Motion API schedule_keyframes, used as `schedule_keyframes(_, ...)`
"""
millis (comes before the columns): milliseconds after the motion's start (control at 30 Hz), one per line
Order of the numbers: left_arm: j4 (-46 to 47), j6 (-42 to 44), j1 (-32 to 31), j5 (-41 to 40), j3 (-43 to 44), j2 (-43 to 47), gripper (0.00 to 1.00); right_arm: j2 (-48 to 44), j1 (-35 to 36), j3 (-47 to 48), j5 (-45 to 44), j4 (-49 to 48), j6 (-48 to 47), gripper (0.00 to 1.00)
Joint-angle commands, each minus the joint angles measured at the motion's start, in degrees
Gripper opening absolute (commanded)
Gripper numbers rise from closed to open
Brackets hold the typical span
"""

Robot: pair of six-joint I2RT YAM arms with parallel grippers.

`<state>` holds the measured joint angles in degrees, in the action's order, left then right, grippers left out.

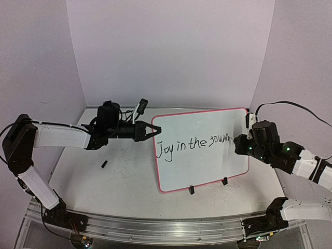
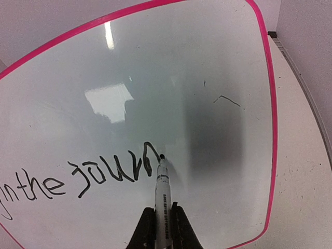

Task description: Write a sentence on the whiteboard

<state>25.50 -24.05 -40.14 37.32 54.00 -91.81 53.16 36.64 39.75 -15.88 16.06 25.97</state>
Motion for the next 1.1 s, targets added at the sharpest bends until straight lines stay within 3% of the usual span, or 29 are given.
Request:
schedule_keyframes(0,-6.25,5.24,-0.29,-7.63,-0.99,-1.07,0.00,0.37,-0.21,0.77,-3.72,-0.50,1.20,0.00)
schedule_keyframes(333,-6.25,5.33,-0.29,-7.64,-0.84,-1.07,0.00,0.22,-0.23,1.47,-6.42,-0.30,1.69,0.00)
schedule_keyframes(1067,-6.25,5.33,-0.29,-7.51,-0.66,-1.28,0.00,1.16,-0.30,2.15,-0.41,-3.84,-2.36,0.00)
